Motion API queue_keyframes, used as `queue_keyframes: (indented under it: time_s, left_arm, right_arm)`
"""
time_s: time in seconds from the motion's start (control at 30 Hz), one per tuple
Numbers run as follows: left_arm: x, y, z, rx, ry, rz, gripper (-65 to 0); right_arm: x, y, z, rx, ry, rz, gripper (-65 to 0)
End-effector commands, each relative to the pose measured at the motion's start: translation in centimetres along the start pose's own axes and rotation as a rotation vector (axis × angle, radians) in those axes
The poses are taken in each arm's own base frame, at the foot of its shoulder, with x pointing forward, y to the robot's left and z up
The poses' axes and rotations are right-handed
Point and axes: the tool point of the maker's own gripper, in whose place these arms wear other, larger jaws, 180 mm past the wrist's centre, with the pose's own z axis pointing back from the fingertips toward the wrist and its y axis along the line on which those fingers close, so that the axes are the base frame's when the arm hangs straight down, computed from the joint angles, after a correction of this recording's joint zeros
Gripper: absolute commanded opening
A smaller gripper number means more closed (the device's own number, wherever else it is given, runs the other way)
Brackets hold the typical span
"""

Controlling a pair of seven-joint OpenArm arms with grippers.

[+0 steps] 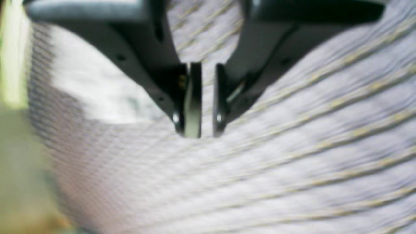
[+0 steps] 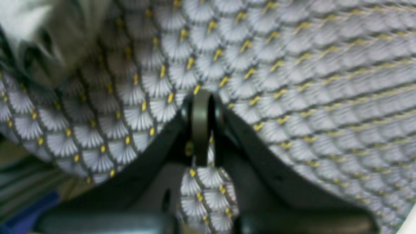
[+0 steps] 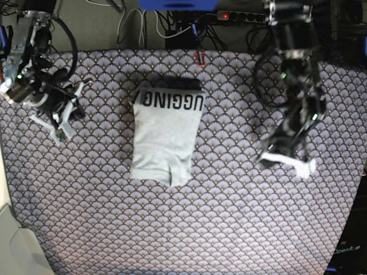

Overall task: Fold the T-shirt properly
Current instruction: 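Press the bundle's printed edge flat with the right gripper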

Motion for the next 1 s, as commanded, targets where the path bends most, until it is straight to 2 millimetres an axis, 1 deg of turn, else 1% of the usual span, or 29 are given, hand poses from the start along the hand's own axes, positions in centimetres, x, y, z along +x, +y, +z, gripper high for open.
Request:
queue_keyframes:
  time_s: [0.0,0.03,0.07,0.1,0.17,0.23,0.37,0.47,0.53,0.57,0.63,0.77,0.83,0.97]
  left_arm:
    - [0.9,0.0,1.0,-0.018,-0.031,0.000,-58.8]
    - [1.0,1.6,2.1,0.015,-0.045,0.005,-58.8]
    - [1.0,3.0,3.4,0.044,-0.058,0.000,-58.8]
    - [0.7,4.2,4.6,0.072,-0.059,-0.009,-58.8]
    - [0.7,5.7,6.8,0.111,-0.073,-0.036,-58.8]
    - [0.8,7.0,8.9,0.151,-0.090,-0.053,-58.8]
    - [1.0,8.2,11.4,0.196,-0.118,-0.064,-58.8]
    - [0.8,8.5,12.3,0.211,-0.122,-0.069,-58.8]
    - [0.1,8.8,12.8,0.221,-0.106,-0.072,-58.8]
    - [0.0,8.8,12.9,0.222,-0.103,-0.074,-58.8]
    - [0.1,8.6,13.1,0.219,-0.108,-0.080,-58.8]
    - [0.1,8.4,13.4,0.218,-0.109,-0.089,-58.8]
    - [-0.2,8.5,13.6,0.222,-0.101,-0.091,-58.8]
    - [-0.3,8.6,13.8,0.225,-0.098,-0.098,-58.8]
  right_arm:
    - [1.8,0.6,0.5,0.014,-0.054,0.013,-65.0]
    - [3.0,0.9,0.9,0.018,-0.078,0.021,-65.0]
    - [3.8,1.3,1.1,0.032,-0.093,0.020,-65.0]
    - [4.3,1.7,1.1,0.052,-0.098,0.016,-65.0]
    - [5.2,2.8,1.1,0.109,-0.116,-0.001,-65.0]
    - [6.4,4.8,1.0,0.193,-0.166,-0.030,-65.0]
    - [8.7,8.2,1.5,0.347,-0.281,-0.075,-65.0]
    - [9.7,10.9,1.3,0.431,-0.306,-0.071,-65.0]
    - [10.3,12.9,1.1,0.484,-0.313,-0.052,-65.0]
    - [10.4,13.7,0.9,0.508,-0.311,-0.045,-65.0]
    - [10.1,14.8,0.2,0.549,-0.288,-0.051,-65.0]
    - [10.1,15.8,-1.5,0.611,-0.280,-0.093,-65.0]
    - [9.1,15.6,-3.1,0.636,-0.243,-0.132,-65.0]
    - [7.4,15.5,-6.4,0.689,-0.167,-0.198,-65.0]
